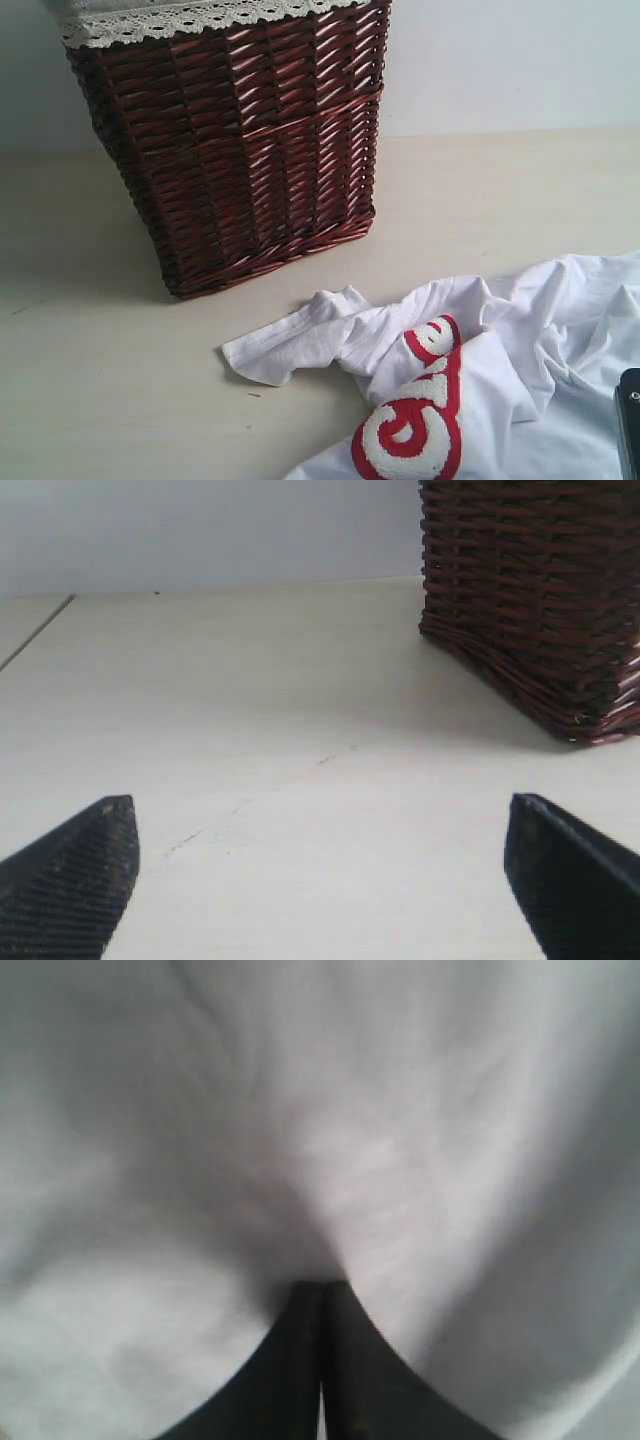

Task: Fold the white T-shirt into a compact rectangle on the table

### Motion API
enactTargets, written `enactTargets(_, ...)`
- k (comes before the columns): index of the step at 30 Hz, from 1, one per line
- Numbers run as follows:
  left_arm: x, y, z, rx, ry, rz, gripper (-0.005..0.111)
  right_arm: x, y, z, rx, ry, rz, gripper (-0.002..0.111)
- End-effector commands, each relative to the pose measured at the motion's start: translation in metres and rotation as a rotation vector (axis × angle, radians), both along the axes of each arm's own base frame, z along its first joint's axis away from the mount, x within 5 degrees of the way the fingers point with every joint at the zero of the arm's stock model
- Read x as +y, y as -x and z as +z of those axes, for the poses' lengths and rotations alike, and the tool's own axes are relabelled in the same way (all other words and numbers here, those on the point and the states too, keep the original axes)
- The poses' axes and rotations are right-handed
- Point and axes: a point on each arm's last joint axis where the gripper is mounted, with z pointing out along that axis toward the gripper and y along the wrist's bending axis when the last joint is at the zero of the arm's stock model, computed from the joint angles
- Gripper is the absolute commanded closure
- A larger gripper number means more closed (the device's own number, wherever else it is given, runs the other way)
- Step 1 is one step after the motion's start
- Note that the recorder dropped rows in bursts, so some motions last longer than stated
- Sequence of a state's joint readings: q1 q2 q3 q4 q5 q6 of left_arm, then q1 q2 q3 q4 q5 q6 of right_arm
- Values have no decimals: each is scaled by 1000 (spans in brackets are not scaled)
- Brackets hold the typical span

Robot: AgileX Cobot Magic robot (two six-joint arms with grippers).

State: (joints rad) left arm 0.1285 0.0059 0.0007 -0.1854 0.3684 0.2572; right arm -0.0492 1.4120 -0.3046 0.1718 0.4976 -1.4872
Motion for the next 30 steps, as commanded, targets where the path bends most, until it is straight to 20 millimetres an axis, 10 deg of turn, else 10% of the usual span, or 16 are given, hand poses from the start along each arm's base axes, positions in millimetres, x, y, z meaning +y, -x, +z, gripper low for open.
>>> enactTargets(1,0,0,1,-12,9,4,13,10,5,-3,47,-112,48,108)
enactTargets(6,0,0,1,-12,9,4,13,14,-2,9,-69,-172,-131,105)
enactTargets(13,0,0,1,-12,9,4,13,-4,4,41,-277,-21,-337,58)
enactTargets(19,0,0,1,-12,9,4,13,-40,7,26,-169,13,-869,57)
enactTargets(30,0,0,1,-12,9,4,13,-73,12,13,-152,33,-1051,57)
